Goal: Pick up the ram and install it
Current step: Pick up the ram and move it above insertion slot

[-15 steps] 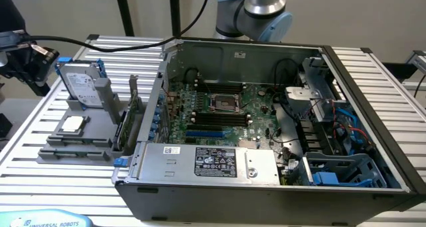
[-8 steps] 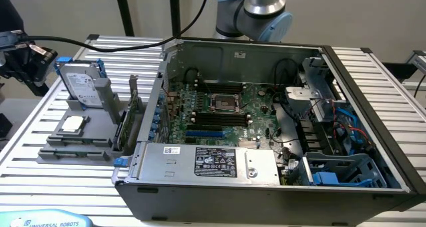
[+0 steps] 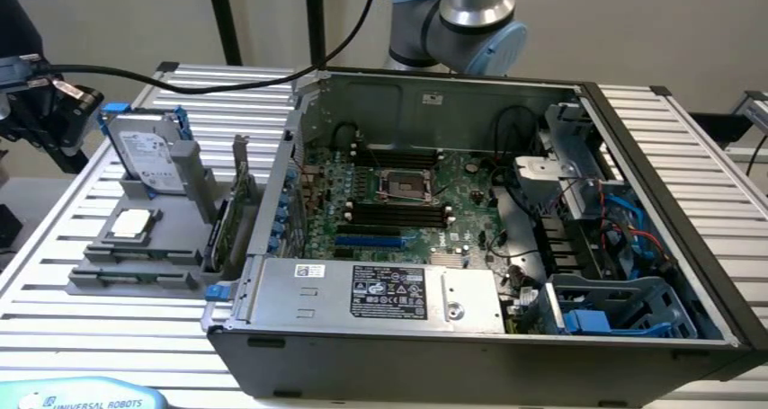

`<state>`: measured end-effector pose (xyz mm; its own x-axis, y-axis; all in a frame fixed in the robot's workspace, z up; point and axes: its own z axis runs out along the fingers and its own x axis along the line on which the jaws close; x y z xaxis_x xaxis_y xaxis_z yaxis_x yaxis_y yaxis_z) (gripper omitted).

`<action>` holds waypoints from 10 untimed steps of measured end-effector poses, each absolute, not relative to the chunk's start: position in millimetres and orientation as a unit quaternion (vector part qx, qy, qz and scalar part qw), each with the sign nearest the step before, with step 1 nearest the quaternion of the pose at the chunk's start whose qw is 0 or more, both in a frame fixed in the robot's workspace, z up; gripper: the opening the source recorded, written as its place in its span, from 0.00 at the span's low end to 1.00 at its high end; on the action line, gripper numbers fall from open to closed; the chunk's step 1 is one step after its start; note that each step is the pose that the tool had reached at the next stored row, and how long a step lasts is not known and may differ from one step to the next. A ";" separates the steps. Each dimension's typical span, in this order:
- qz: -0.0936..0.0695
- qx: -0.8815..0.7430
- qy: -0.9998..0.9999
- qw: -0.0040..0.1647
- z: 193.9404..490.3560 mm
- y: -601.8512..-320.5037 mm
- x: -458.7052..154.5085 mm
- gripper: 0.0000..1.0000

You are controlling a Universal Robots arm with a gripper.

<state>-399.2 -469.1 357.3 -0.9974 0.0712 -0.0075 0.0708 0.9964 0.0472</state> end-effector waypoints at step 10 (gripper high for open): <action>0.024 -0.043 0.999 0.003 357.0 -469.0 -399.2 0.11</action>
